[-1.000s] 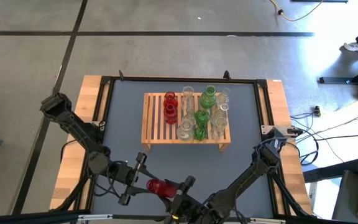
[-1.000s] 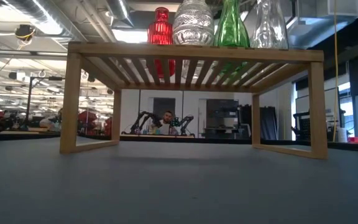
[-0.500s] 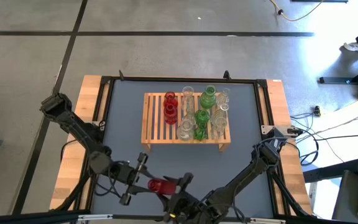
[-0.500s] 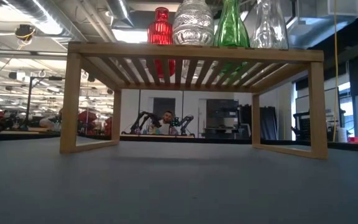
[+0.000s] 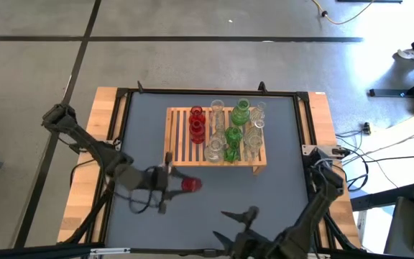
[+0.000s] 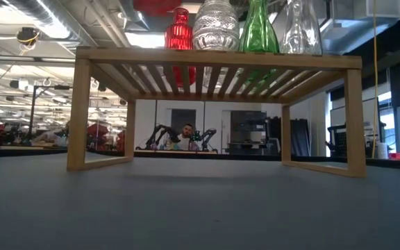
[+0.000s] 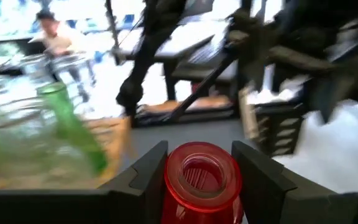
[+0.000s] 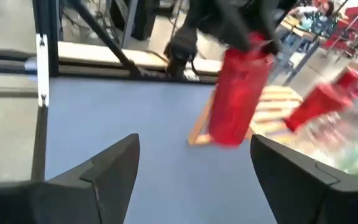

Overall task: Sort vases onto shelf
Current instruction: Put the red bottle on the shelf

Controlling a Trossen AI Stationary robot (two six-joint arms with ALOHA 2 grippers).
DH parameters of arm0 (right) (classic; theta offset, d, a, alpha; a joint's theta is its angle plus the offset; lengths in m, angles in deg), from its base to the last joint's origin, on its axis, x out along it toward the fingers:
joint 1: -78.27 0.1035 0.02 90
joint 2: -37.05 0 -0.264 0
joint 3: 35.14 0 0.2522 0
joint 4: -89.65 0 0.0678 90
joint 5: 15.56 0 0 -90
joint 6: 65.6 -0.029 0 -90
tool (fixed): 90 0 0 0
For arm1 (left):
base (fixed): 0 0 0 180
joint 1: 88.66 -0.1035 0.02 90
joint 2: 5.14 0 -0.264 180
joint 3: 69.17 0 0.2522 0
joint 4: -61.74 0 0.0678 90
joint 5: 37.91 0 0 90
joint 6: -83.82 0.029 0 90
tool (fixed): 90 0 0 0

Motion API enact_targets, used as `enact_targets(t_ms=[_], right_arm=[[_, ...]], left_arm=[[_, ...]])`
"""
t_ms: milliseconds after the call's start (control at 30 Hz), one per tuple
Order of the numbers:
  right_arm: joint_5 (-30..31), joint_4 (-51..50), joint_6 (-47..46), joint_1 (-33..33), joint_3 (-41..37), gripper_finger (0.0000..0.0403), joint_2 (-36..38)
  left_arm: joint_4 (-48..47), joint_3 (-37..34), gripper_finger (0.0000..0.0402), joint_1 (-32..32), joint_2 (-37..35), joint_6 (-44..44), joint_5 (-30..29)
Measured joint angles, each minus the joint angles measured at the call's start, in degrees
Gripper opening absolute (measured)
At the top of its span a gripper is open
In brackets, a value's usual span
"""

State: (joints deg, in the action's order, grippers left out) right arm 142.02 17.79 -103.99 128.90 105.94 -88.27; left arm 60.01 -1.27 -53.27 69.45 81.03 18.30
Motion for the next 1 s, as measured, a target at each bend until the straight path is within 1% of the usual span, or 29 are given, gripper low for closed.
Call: enact_targets(t_ms=[67,167,267,367,533,700,867,1000], right_arm=[[-0.39,-6.18,-6.17,1.41,-0.04,0.0296,0.36],[-1.60,-13.92,-15.12,3.06,-0.04,0.0296,0.47],[-3.99,-20.31,-22.00,4.18,-0.10,0.0296,0.47],[-4.71,-24.51,-26.82,4.54,-0.20,0.0296,0.47],[-6.16,-25.56,-27.80,4.96,-0.59,0.0296,0.44],[-7.17,-25.56,-27.80,4.98,-0.56,0.0296,0.44],[-7.18,-25.52,-27.80,4.87,-0.56,0.0296,0.40],[-6.77,-25.29,-27.80,4.85,-0.56,0.0296,0.40]], left_arm=[[-7.11,3.76,0.0152,-3.10,0.00,-0.67,0.62],[-14.79,8.96,0.0152,-8.07,-0.10,-1.43,1.48],[-19.74,12.82,0.0153,-12.43,-0.15,-1.59,4.49],[-22.57,15.09,0.0153,-16.05,-0.15,-1.68,6.56],[-24.68,14.47,0.0153,-20.80,-0.07,-3.82,10.93],[-25.18,12.76,0.0153,-22.05,-0.09,-5.30,11.24],[-25.10,11.38,0.0153,-22.15,-0.09,-6.09,10.92],[-24.51,10.56,0.0154,-23.43,-0.17,-6.16,10.82]])
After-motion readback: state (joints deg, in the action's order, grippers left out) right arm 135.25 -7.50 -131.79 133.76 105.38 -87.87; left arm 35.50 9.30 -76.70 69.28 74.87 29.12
